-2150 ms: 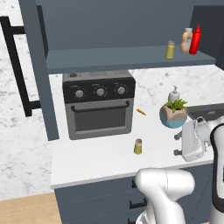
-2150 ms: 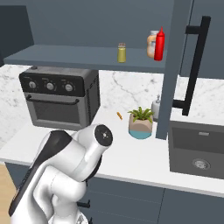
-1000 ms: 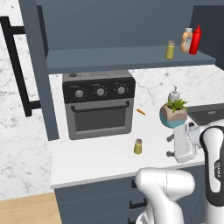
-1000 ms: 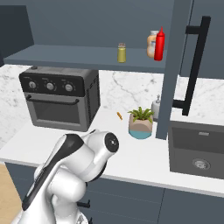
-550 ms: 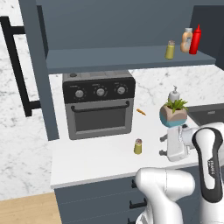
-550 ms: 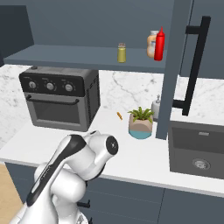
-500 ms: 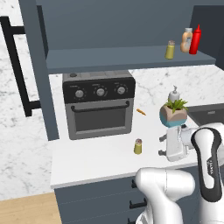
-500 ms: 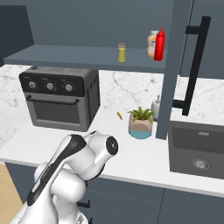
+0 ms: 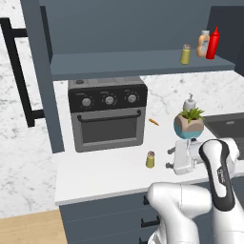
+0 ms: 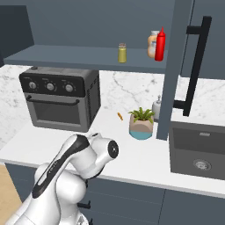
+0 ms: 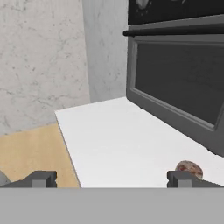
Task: Put the shaker and condiment bottle from the counter next to their counterparts in the cabinet.
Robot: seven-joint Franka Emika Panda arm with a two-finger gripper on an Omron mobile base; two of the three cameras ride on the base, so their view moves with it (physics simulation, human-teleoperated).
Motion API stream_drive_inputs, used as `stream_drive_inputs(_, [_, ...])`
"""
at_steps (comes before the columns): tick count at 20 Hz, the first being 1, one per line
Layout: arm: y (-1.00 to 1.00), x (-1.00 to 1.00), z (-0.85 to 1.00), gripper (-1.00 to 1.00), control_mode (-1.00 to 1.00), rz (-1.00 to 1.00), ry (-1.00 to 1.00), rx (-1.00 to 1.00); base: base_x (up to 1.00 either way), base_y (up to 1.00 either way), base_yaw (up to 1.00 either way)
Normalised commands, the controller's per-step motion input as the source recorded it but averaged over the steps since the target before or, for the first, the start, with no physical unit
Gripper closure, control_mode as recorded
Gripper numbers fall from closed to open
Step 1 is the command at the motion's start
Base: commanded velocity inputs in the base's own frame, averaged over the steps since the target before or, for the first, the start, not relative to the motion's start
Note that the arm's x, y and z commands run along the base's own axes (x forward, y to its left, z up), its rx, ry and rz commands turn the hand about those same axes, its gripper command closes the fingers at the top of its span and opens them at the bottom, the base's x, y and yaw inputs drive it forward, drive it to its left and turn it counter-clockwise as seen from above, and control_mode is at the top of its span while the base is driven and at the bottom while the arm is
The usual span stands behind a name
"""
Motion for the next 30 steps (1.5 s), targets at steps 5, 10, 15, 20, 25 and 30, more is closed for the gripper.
stream_drive_inputs(5, [0.00, 0.30, -0.25, -1.00, -1.00, 0.00, 0.00, 0.06, 0.00, 0.00, 0.00])
stream_drive_inputs(10, [0.01, 0.28, -0.23, -1.00, -1.00, 0.00, 0.00, 0.05, 0.00, 0.00, 0.00])
stream_drive_inputs(15, [0.09, 0.15, -0.23, -1.00, -1.00, 0.00, 0.00, 0.06, 0.00, 0.00, 0.00])
stream_drive_inputs(20, [0.10, 0.11, -0.21, -1.00, -1.00, 0.00, 0.00, 0.06, 0.00, 0.00, 0.00])
stream_drive_inputs(25, [0.10, 0.10, -0.16, -1.00, -1.00, 0.00, -0.01, 0.03, 0.00, 0.00, 0.00])
stream_drive_inputs(30, [0.14, 0.05, -0.12, -1.00, -1.00, 0.00, -0.04, 0.00, 0.00, 0.00, 0.00])
